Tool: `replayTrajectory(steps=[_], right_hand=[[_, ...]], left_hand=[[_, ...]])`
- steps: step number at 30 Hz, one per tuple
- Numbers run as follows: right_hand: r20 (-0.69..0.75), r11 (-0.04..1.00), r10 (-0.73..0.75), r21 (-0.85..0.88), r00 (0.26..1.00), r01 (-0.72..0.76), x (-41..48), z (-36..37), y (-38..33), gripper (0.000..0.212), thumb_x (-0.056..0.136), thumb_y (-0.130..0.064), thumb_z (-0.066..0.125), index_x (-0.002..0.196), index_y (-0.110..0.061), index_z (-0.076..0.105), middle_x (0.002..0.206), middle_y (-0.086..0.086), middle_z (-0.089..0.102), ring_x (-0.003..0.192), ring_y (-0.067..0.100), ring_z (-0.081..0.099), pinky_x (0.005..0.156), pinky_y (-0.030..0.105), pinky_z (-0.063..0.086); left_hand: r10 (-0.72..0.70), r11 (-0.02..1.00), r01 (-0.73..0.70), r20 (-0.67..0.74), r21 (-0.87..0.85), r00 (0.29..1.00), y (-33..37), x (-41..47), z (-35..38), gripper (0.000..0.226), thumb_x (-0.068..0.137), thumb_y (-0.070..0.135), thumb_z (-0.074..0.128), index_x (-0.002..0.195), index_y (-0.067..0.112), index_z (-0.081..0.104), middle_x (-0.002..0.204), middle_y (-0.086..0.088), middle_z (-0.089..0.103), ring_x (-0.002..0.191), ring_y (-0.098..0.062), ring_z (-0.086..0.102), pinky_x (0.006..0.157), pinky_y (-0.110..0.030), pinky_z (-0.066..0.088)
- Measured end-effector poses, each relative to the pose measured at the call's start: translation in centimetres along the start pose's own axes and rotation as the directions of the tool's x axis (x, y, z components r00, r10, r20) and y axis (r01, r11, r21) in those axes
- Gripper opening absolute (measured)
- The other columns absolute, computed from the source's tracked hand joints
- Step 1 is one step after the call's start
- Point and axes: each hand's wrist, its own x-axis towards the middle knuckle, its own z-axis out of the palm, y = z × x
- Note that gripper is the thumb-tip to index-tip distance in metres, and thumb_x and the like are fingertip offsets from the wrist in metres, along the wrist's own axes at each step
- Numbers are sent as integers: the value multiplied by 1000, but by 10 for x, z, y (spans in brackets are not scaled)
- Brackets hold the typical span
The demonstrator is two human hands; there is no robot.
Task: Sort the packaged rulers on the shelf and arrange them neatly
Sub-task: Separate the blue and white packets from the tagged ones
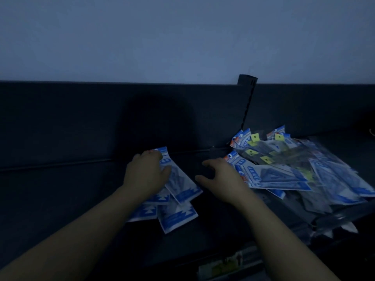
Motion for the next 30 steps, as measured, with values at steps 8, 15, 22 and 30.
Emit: replayTrajectory(steps=[8,15,22,30], right_hand=[[-69,988,153,-25,986,-155,-10,-59,76,52,90,-36,60,136,-16,48,142,3,47,124,22,49,96,31,41],[-127,947,307,-57,943,-316,-5,-110,168,45,94,-22,52,138,-15,47,142,8,49,126,26,49,99,30,39],[-77,928,311,-192,947,-320,18,-123,231,49,93,-28,41,140,-15,43,140,17,46,124,35,47,100,46,42],[70,975,208,70,976,-213,30,-119,246,30,96,-6,45,110,-16,70,118,-8,65,108,15,59,94,27,45]], left_hand=[[128,988,-121,63,-97,990,89,31,36,41,90,46,53,119,17,57,116,-5,61,105,-25,56,87,-37,49],[236,957,-188,213,-221,948,177,61,79,22,90,38,54,98,18,58,110,-8,62,102,-30,58,83,-36,47],[335,921,-235,325,-310,885,231,99,126,31,95,32,51,67,20,41,71,-3,44,74,-25,46,68,-36,38],[404,898,-268,414,-349,816,271,126,158,27,90,39,58,94,13,61,111,-12,63,100,-29,59,70,-26,37]])
